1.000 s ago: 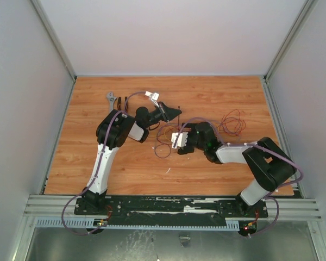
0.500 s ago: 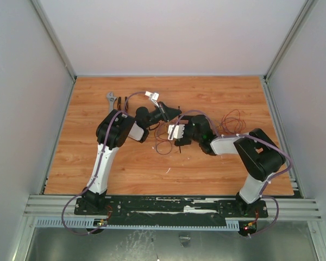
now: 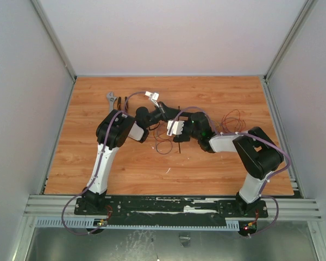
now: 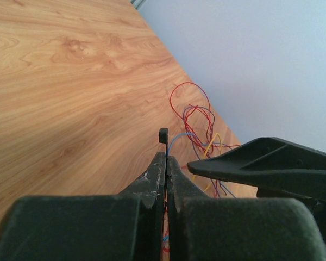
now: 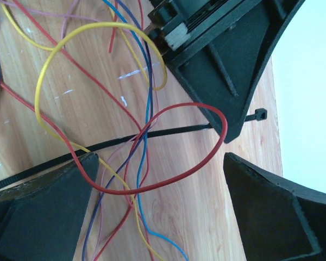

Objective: Zip-tie the wires
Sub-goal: Tie the cable at the center of the board.

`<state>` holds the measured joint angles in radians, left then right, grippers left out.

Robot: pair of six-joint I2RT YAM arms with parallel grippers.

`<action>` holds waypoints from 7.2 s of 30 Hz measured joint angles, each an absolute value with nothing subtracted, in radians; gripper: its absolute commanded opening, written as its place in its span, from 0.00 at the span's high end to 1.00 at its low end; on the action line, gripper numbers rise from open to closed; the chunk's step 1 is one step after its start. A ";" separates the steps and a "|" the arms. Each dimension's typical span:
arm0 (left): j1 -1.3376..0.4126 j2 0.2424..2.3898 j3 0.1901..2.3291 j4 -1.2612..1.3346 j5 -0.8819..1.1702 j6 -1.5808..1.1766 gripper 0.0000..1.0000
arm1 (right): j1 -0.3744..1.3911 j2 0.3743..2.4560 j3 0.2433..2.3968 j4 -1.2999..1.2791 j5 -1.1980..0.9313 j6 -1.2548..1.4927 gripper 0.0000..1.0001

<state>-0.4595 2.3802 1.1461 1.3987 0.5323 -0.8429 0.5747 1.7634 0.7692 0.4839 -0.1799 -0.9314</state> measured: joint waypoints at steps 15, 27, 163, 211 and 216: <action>-0.457 2.387 1.160 1.382 0.536 -0.842 1.00 | 0.575 1.534 0.577 0.464 -0.158 -0.944 0.01; -0.447 2.397 1.172 1.357 0.544 -0.847 1.00 | 0.554 1.459 0.440 0.498 -0.117 -1.079 0.01; -0.447 2.351 1.230 1.163 0.577 -0.915 1.00 | 0.643 1.747 0.567 0.739 -0.242 -1.272 0.01; -0.454 2.351 1.230 1.141 0.559 -0.915 1.00 | 0.591 1.732 0.556 0.777 -0.231 -1.271 0.01; -0.454 2.351 1.231 1.140 0.559 -0.915 1.00 | 0.594 1.676 0.529 0.775 -0.228 -1.267 0.01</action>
